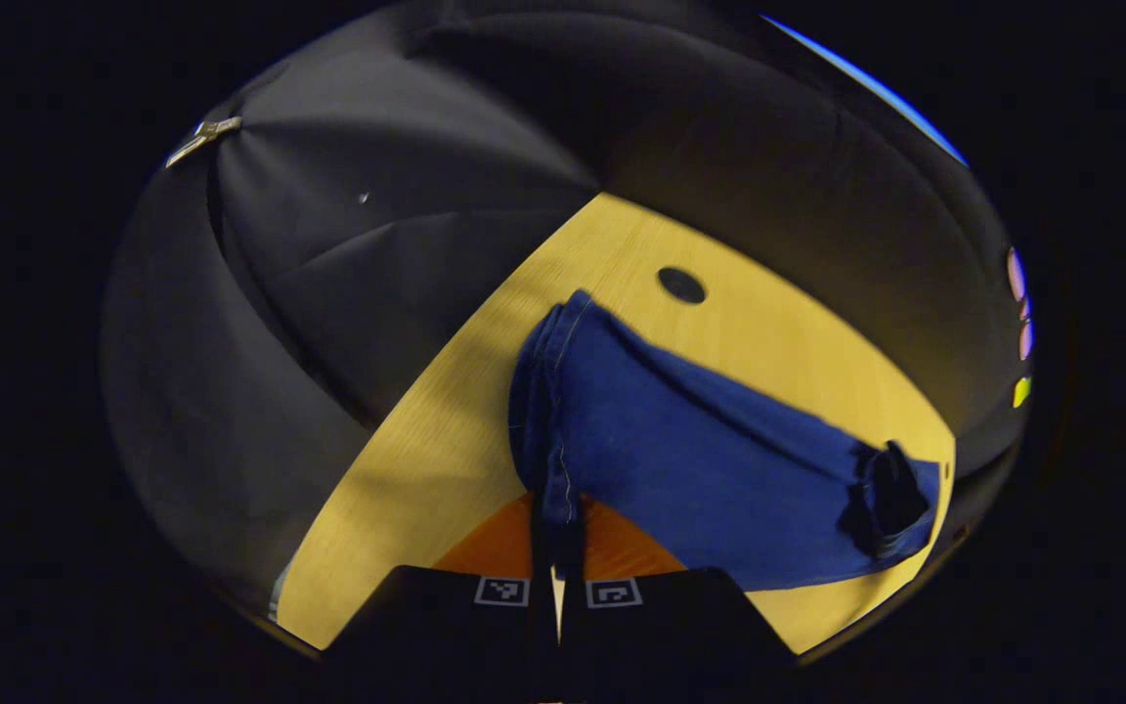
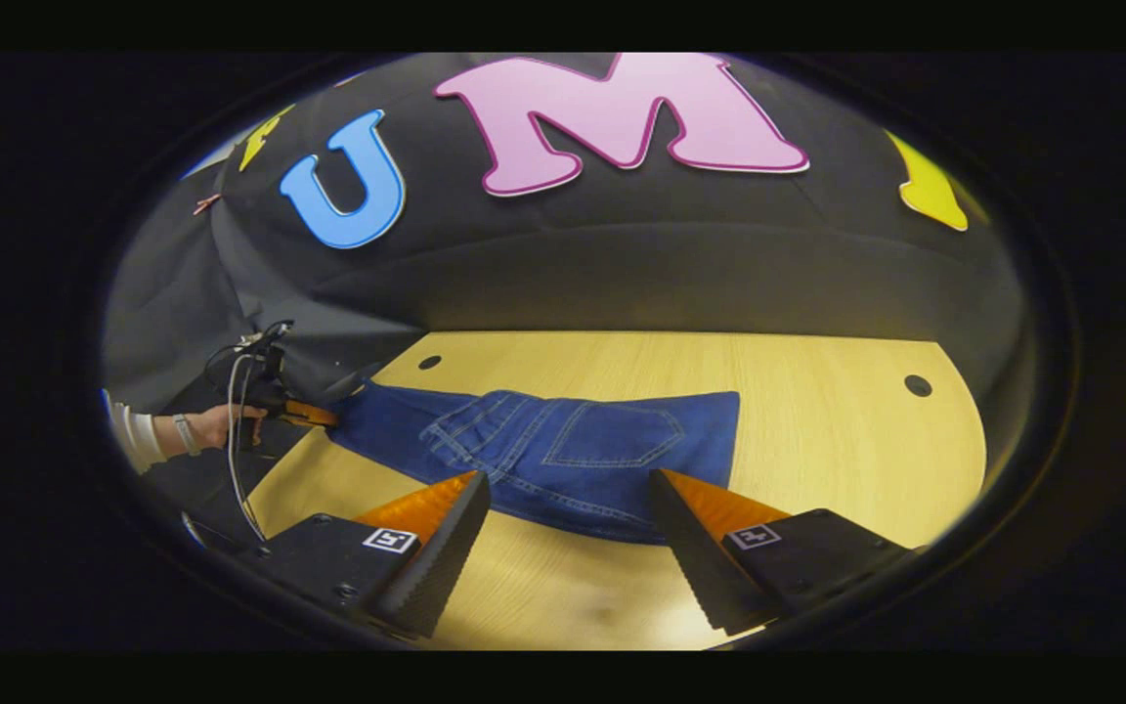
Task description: Grasp the waist and the cuffs of the jeans and fold them to make the two legs overlap; first hold the waist and fold one-third of the jeans toward the cuffs, then hold the cuffs and fold the remaining one-third in the same direction to finish folding.
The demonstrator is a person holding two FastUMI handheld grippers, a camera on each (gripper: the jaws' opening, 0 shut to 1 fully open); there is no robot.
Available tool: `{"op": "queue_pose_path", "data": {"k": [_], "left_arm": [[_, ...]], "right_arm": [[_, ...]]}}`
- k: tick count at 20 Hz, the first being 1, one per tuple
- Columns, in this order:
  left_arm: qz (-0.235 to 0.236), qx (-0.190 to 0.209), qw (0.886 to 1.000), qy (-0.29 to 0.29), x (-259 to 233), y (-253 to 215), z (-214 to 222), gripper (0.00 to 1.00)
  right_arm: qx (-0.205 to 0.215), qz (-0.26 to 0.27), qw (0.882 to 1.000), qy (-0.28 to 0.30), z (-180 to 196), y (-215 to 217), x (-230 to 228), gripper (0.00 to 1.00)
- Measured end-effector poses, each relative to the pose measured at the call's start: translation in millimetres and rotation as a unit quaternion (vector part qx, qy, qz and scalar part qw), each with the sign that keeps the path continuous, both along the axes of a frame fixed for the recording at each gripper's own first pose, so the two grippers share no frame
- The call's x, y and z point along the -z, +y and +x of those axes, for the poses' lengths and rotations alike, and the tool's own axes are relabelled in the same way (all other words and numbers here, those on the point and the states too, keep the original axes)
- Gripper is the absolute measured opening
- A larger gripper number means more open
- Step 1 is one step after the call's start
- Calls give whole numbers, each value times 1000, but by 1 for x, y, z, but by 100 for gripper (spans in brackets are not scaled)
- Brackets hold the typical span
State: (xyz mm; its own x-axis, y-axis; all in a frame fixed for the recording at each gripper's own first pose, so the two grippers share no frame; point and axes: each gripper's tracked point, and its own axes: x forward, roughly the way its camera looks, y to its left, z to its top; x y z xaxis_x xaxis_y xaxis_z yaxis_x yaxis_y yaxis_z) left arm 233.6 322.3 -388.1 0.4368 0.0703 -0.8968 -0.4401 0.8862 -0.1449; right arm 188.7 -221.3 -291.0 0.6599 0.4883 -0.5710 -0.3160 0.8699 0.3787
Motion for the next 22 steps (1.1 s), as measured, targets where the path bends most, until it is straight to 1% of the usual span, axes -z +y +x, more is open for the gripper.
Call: {"op": "queue_pose_path", "data": {"k": [2, 4, 5, 6, 7, 9, 10, 11, 12, 13, 15, 16, 17, 18, 19, 21, 22], "left_arm": [[-6, 15, 999, -29, -35, -13, 12, 6], [-14, 37, 997, -66, -67, -39, 30, 6], [-12, 57, 995, -84, -88, -55, 37, 6], [3, 78, 992, -99, -105, -71, 45, 6], [8, 97, 989, -112, -117, -94, 56, 7], [-14, 138, 978, -153, -152, -166, 78, 6], [-29, 163, 971, -170, -166, -205, 85, 6], [-34, 196, 962, -186, -176, -243, 91, 6], [-40, 232, 953, -193, -179, -278, 93, 6], [-46, 258, 945, -196, -180, -310, 94, 6], [-69, 313, 930, -179, -168, -375, 89, 6], [-74, 337, 924, -163, -150, -394, 83, 6], [-72, 358, 919, -145, -132, -406, 77, 6], [-61, 375, 916, -127, -112, -410, 76, 6], [-46, 389, 915, -97, -85, -415, 70, 6], [-24, 402, 914, -44, -39, -420, 54, 6], [-8, 412, 911, -19, -22, -422, 48, 6]], "right_arm": [[8, 5, 1000, -4, 2, -7, -4, 99], [12, 11, 1000, -10, 3, -10, -11, 99], [12, 13, 1000, -12, 3, -12, -13, 99], [11, 15, 1000, -15, 2, -14, -16, 99], [9, 17, 1000, -18, 0, -17, -19, 99], [7, 12, 1000, -25, -1, -27, -21, 99], [8, 10, 1000, -26, -1, -34, -21, 98], [9, 10, 1000, -27, -3, -42, -22, 99], [12, 10, 999, -30, -4, -51, -24, 99], [18, 7, 999, -33, -3, -61, -24, 99], [28, -1, 999, -35, -5, -83, -23, 98], [31, -4, 999, -38, -6, -91, -23, 99], [33, -10, 999, -40, -8, -101, -21, 98], [35, -17, 998, -39, -10, -110, -17, 98], [36, -22, 998, -38, -14, -117, -13, 98], [35, -26, 998, -34, -21, -128, -7, 99], [34, -30, 998, -32, -23, -132, -3, 99]]}}
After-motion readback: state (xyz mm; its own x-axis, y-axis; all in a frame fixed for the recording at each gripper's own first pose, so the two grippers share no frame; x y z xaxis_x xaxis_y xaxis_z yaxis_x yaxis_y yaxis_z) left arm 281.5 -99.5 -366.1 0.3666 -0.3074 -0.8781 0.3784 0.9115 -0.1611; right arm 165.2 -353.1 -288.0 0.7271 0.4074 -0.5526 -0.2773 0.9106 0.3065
